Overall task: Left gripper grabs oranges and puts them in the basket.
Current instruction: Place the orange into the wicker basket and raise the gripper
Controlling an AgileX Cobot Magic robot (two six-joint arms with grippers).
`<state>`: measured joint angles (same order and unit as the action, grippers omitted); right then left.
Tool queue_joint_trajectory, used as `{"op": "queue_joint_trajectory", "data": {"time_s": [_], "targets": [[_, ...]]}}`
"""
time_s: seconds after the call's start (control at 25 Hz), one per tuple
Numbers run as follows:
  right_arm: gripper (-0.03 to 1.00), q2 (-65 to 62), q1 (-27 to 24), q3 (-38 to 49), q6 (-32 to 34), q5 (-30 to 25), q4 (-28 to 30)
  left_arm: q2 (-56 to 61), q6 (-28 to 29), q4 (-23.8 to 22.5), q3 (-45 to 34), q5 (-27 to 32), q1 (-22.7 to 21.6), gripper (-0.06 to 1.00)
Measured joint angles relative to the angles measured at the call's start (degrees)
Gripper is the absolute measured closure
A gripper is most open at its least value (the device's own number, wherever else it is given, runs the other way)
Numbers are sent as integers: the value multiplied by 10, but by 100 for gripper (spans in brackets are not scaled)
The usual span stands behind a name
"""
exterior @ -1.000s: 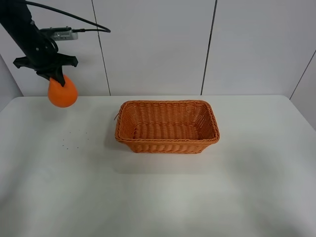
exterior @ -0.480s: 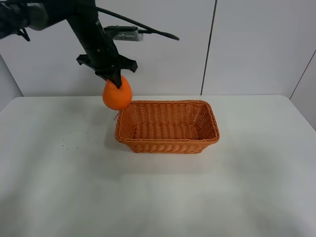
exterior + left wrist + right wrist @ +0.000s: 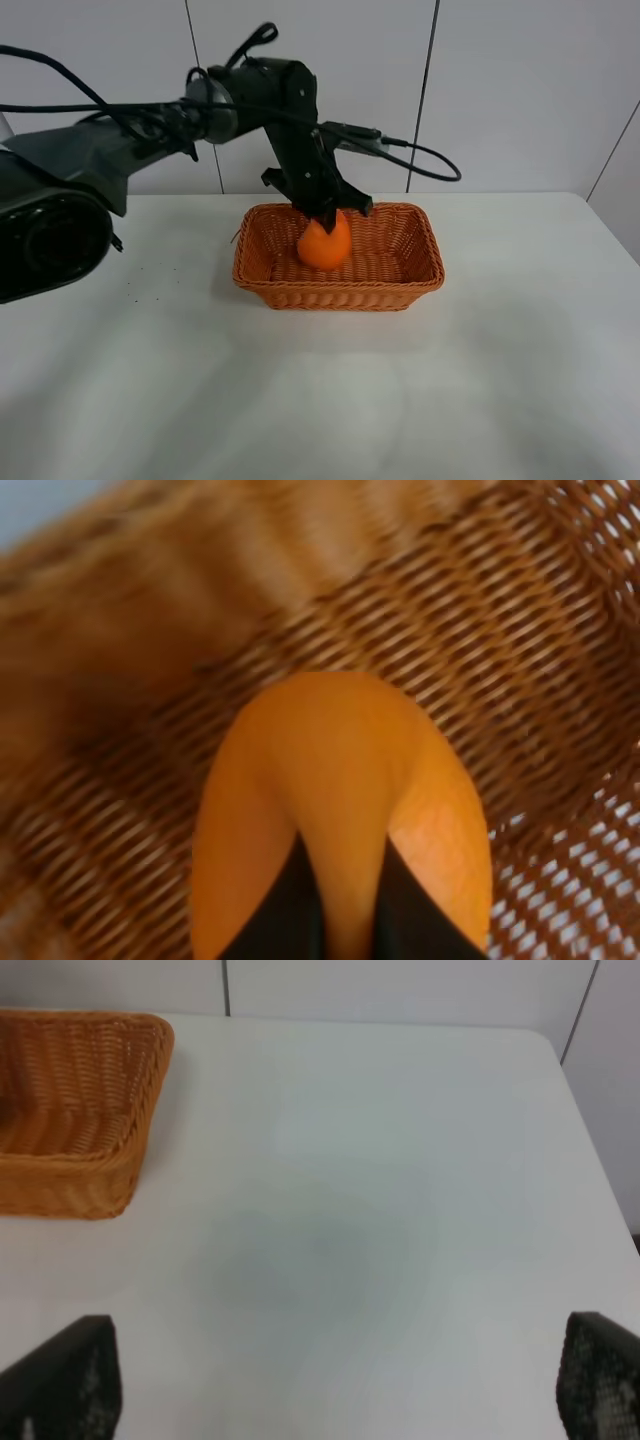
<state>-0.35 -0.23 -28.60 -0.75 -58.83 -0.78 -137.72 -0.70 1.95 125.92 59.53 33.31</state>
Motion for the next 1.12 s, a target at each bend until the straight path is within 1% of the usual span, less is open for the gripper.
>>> {"op": "queue_joint_trajectory", "data": {"time_s": [0.12,0.16,0.2,0.36,0.4,0.44,0.56,0.8,1.0,1.12], "targets": [[27,0,0,0,0,0,0,-26,1,-1,0,-12,2,80],[27,0,0,0,0,0,0,-31,2,-1,0,-12,2,76],[27,0,0,0,0,0,0,-35,2,-1,0,-12,1,70],[27,0,0,0,0,0,0,-35,7,-1,2,-6,1,30],[27,0,0,0,0,0,0,-35,12,-1,2,-3,1,23],[27,0,0,0,0,0,0,-35,13,-1,2,0,1,19],[27,0,0,0,0,0,0,-35,15,-1,2,10,1,14],[27,0,0,0,0,0,0,-6,15,-1,20,64,-13,12],[27,0,0,0,0,0,0,63,7,-3,29,74,-33,12],[27,0,0,0,0,0,0,79,7,-3,29,79,-40,12]]}}
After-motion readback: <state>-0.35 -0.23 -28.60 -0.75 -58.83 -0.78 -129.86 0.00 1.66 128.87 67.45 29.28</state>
